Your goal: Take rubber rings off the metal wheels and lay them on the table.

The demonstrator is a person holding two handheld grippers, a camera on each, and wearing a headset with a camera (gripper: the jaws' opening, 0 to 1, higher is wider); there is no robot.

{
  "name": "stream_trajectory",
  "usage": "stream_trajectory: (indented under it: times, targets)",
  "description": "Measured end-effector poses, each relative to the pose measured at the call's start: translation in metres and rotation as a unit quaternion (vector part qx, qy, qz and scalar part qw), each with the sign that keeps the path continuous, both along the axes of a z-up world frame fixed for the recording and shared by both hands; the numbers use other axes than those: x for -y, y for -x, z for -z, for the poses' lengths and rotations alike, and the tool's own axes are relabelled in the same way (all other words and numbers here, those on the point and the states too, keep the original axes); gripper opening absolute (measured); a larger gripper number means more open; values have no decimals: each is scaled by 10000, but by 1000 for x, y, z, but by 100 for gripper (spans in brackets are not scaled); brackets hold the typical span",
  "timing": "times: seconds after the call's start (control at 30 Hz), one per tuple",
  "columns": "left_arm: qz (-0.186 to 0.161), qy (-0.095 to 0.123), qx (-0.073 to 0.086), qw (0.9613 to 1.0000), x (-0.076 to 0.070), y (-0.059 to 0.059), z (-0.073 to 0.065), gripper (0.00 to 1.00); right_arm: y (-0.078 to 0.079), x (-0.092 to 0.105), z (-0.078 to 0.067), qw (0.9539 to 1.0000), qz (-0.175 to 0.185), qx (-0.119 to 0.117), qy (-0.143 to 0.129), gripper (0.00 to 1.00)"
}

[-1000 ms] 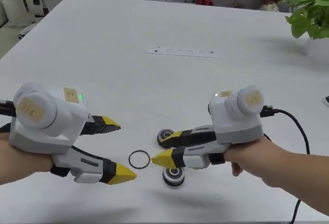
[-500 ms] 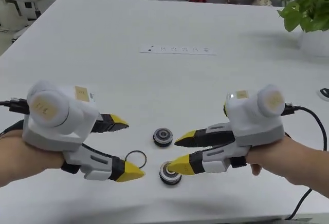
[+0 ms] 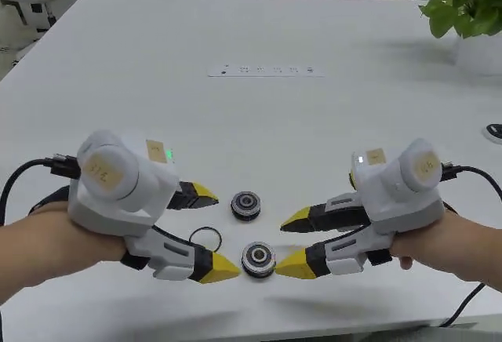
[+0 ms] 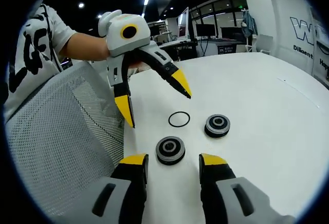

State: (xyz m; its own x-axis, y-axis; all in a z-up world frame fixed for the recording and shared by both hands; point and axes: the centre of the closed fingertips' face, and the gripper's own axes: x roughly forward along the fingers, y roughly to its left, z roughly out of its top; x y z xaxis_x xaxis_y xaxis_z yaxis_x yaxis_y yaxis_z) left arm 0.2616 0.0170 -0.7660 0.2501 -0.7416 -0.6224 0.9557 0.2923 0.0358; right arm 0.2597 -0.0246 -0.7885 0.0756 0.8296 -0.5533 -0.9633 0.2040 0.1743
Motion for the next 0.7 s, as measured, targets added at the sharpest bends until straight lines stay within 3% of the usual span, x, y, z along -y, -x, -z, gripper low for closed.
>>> stream_trajectory:
  times: [0.3, 0.53, 0.7]
  targets:
    - [110, 8, -159, 9998, 12, 3, 11, 50, 0, -1, 9, 9999, -97, -20, 55, 32]
    - [239, -63, -202, 9995, 16, 5, 17, 40, 1, -5, 16, 9998, -200, -1, 93, 28]
    - [285, 5, -242, 9993, 23, 6, 18, 34, 2, -6, 18, 9996, -260, 35, 108, 25]
